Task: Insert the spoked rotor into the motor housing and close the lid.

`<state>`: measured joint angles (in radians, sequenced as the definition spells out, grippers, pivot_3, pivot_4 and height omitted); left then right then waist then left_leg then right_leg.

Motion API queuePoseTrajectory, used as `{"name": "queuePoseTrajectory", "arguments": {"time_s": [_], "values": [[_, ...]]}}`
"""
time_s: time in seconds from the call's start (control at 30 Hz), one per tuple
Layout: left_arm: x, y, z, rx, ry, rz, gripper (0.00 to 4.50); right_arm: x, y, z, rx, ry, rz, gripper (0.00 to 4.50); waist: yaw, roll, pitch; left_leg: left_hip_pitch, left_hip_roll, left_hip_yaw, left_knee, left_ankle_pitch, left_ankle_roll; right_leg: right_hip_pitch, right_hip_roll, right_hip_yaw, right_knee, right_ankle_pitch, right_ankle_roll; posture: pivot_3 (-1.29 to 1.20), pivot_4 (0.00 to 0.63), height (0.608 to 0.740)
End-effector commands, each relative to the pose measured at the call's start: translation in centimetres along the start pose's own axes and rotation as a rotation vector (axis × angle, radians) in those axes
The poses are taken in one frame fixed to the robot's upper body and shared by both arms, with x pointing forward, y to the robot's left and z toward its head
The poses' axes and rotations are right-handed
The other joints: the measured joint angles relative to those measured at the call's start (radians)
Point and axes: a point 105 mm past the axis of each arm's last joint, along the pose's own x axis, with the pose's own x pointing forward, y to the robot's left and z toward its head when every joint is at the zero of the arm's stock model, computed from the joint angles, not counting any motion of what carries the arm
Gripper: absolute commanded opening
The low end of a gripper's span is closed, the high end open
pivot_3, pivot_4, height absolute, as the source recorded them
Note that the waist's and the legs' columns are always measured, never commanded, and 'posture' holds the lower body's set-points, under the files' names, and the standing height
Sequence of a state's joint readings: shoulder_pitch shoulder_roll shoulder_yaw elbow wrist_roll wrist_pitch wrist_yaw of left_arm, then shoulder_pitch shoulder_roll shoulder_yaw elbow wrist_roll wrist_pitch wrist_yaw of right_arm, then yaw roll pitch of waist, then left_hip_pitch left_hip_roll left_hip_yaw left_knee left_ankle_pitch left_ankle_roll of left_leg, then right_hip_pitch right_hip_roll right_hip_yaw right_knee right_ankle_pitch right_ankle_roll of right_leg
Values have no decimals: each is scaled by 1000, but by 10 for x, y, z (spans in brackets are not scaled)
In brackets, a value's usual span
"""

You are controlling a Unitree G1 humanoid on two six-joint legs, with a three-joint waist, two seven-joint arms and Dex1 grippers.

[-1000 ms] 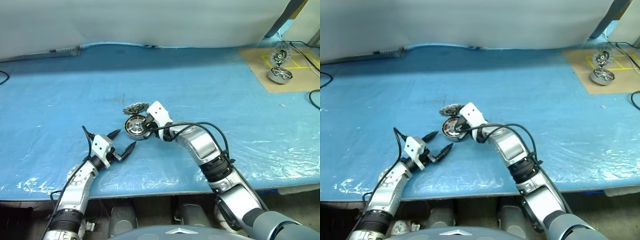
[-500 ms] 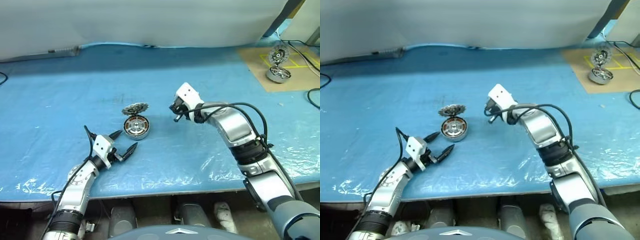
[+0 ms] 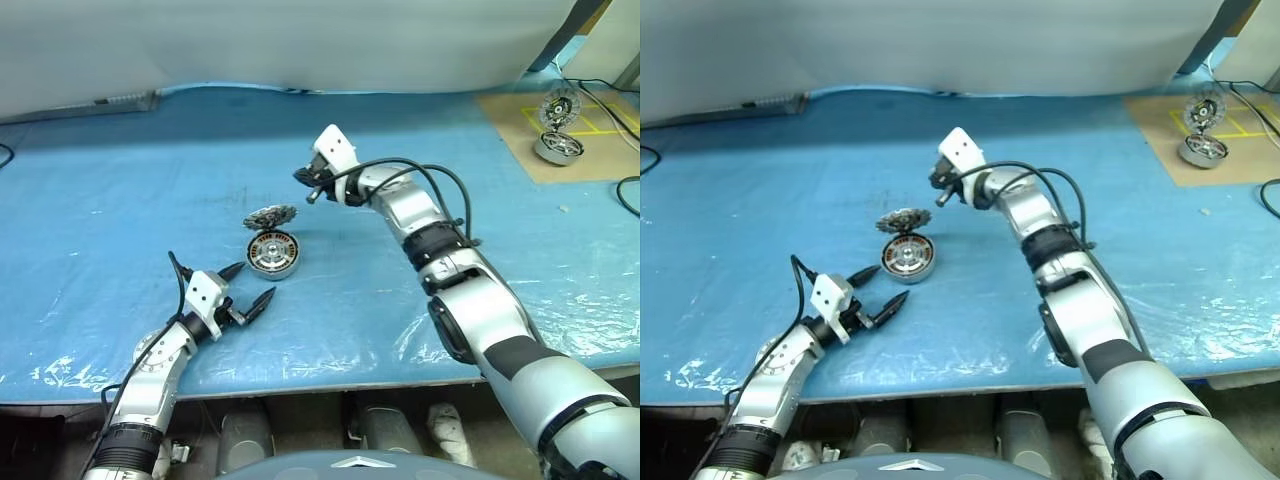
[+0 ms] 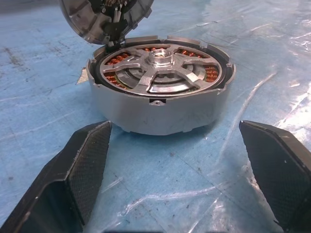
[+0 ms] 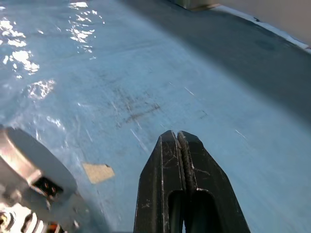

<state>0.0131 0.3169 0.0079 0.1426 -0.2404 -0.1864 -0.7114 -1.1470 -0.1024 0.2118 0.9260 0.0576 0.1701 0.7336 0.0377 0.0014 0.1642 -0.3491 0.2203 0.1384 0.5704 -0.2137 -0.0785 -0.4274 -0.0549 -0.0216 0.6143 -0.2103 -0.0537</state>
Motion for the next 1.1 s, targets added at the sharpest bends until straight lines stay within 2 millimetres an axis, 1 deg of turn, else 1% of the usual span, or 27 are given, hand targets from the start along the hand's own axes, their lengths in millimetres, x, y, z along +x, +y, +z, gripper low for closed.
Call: {"name": "queuePoseTrajectory", "arguments": {"time_s": [0.03,0.2,0.4,0.5,0.57,0.7,0.8,0.9,1.03,1.1], "values": [[1,0,10,20,-31,0,4500,10,15,18,-3,-58,93,12,1,0,0,0,1,0,0,0,0,-1,0,0,1,-1,-1,0,150,740],[1,-1,8,19,-28,6,4500,18,45,17,48,-63,276,12,3,0,0,-2,3,1,3,1,2,-8,1,-1,8,-2,-4,0,150,740],[2,-2,8,18,-30,8,4500,14,61,5,63,-33,398,12,3,0,0,-2,3,2,5,-2,4,-8,0,-1,10,-2,-4,0,150,740],[1,-2,8,19,-28,8,4500,10,69,-8,83,-14,420,12,4,0,0,-1,4,3,6,-2,5,-8,0,-1,10,-2,-4,0,150,740],[1,-2,8,19,-28,7,4500,9,74,-14,105,-12,421,12,5,0,0,-1,4,3,6,-1,5,-8,0,-1,10,-2,-4,0,150,740],[1,0,8,19,-28,5,4500,9,88,-15,179,-55,412,12,5,0,0,-1,4,3,6,-1,5,-8,1,-1,10,-2,-4,0,150,740],[1,1,8,19,-28,5,4500,8,96,-18,197,-59,398,12,3,0,0,-1,4,4,5,-1,3,-8,1,0,10,-2,-4,0,150,740],[0,2,8,20,-26,1,4500,12,102,-29,216,-51,329,12,4,0,0,0,4,4,5,0,1,-8,1,0,10,-2,-4,0,150,740],[0,0,10,20,-29,-4,4500,11,112,-30,263,-73,300,12,3,0,0,-1,4,4,5,0,0,-8,1,0,9,-2,-3,0,150,740],[0,0,11,20,-31,-5,4500,10,114,-35,281,-65,277,12,3,0,0,0,4,5,4,0,0,-8,1,1,9,-2,-3,0,150,740]]}}
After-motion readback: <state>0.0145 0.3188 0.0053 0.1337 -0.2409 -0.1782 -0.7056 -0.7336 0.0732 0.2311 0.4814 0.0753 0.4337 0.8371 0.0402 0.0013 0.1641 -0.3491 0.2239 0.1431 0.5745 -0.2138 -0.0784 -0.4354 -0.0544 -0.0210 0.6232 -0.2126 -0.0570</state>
